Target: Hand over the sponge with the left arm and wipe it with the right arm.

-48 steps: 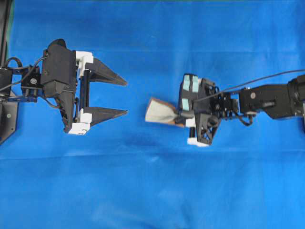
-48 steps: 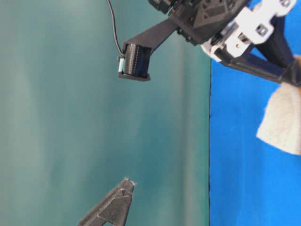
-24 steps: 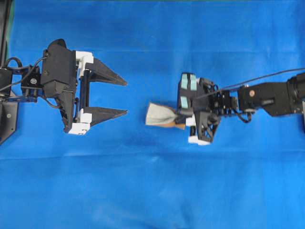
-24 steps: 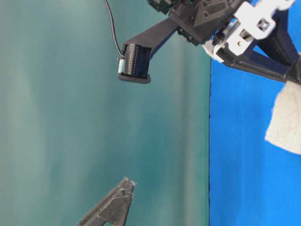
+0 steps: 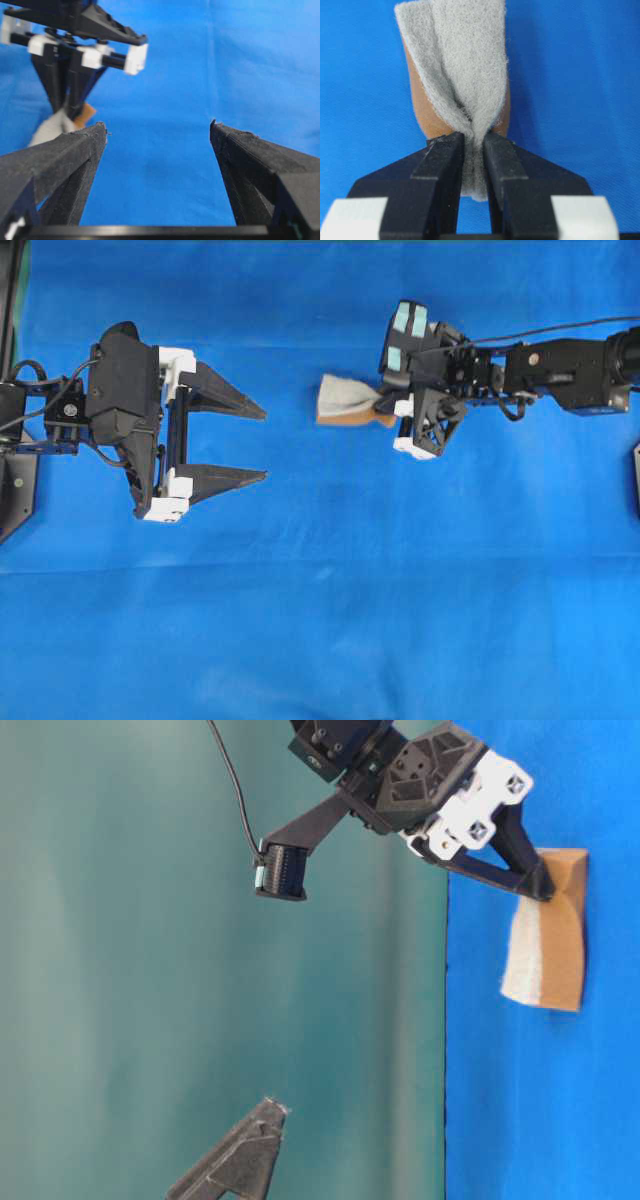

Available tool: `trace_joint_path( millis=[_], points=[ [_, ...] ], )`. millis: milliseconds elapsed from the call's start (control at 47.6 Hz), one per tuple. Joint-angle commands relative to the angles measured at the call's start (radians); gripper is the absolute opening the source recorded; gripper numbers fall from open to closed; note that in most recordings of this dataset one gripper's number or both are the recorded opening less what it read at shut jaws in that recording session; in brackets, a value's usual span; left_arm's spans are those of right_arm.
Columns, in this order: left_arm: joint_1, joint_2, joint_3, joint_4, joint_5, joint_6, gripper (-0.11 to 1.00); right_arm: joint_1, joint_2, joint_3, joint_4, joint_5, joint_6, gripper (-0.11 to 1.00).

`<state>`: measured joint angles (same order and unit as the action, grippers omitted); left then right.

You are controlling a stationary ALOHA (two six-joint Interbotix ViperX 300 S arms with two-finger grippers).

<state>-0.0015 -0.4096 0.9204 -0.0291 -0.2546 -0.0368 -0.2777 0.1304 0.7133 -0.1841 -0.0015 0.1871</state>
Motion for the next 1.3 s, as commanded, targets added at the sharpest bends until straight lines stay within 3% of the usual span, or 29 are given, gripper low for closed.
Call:
trace_joint_path(
  millis=[0, 210, 504, 756, 924, 1092, 1280],
  points=[
    [0.000, -0.009, -0.014, -0.002, -0.009, 0.002, 0.81, -0.014, -0.017, -0.012, -0.005, -0.006, -0.003, 0.20],
    [0.000, -0.006, -0.014, -0.002, -0.009, 0.002, 0.81, 0.046, -0.017, -0.009, 0.003, -0.003, 0.012, 0.20],
    [0.000, -0.003, -0.015, -0.002, -0.009, 0.002, 0.81, 0.261, -0.006, -0.015, 0.075, -0.002, 0.058, 0.20],
    [0.000, -0.003, -0.015, -0.002, -0.009, 0.002, 0.81, 0.382, -0.005, -0.035, 0.086, 0.000, 0.095, 0.20],
    [0.000, -0.003, -0.015, -0.002, -0.009, 0.002, 0.81, 0.371, -0.006, -0.040, 0.080, 0.000, 0.095, 0.20],
    [0.002, -0.003, -0.014, 0.000, -0.009, 0.000, 0.81, 0.310, -0.005, -0.035, 0.074, 0.014, 0.084, 0.20],
    [0.000, -0.003, -0.014, 0.000, -0.009, 0.000, 0.81, 0.204, -0.006, -0.034, 0.012, 0.040, 0.083, 0.20]
  ],
)
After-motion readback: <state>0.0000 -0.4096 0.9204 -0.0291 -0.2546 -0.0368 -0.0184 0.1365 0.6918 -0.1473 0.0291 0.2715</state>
